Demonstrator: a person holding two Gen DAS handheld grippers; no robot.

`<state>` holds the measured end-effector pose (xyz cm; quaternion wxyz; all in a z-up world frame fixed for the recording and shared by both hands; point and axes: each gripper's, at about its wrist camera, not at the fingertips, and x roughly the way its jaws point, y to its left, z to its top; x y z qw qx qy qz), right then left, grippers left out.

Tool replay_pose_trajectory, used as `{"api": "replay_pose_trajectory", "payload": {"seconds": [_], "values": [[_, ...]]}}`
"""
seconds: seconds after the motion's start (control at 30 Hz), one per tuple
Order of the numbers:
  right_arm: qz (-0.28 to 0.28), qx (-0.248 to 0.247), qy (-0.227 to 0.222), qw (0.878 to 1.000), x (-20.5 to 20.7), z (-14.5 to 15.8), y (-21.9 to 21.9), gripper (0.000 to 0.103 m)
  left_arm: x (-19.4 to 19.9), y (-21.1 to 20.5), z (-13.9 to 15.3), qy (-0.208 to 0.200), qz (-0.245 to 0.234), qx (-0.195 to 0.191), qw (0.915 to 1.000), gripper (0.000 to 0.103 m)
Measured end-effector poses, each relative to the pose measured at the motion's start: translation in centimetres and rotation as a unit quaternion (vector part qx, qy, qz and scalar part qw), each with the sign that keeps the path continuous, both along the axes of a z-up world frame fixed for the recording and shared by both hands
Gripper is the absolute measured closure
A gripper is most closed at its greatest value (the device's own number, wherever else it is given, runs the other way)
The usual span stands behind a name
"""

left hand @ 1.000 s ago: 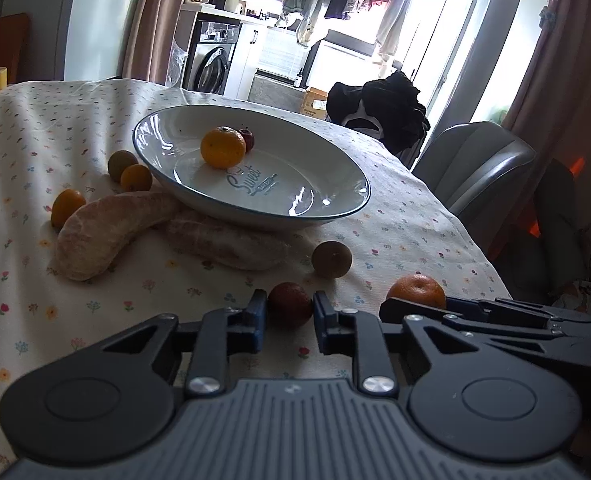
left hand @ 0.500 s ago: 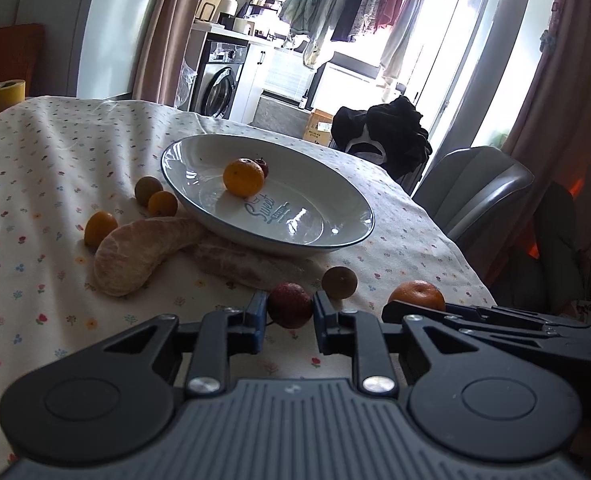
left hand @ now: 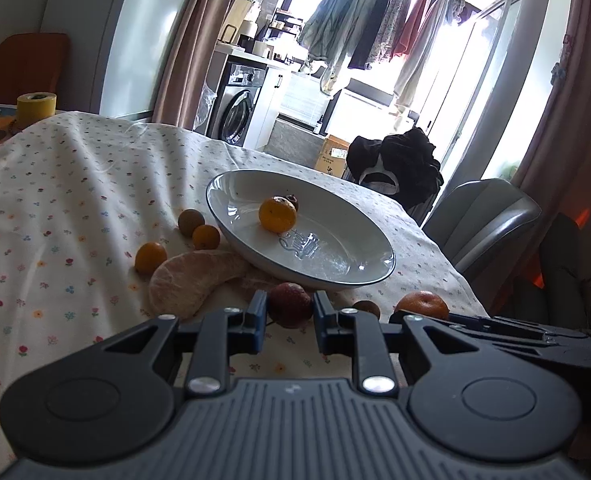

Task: Organize fruits
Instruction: 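Lower the large orange into the bowl with the right tool while the left tool drops the red fruit in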

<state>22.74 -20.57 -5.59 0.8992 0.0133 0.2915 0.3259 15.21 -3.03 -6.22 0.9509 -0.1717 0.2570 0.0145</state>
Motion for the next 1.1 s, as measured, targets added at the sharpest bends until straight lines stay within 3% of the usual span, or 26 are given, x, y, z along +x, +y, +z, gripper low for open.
{"api": "replay_pose_trajectory", "payload": {"seconds": [0.47,1.1], "values": [[0.02,0.011,-0.017,1.0,0.5,1.5,1.5,0.064,0.4,1.6,1.3,-0.014,0.025,0.007,0.9996,0.081],[0.001,0.016,-0.011,1.0,3.8,1.4,1.9,0.064,5.2,3.7,1.1,-0.002,0.027,-0.011,0.9996,0.081]]}}
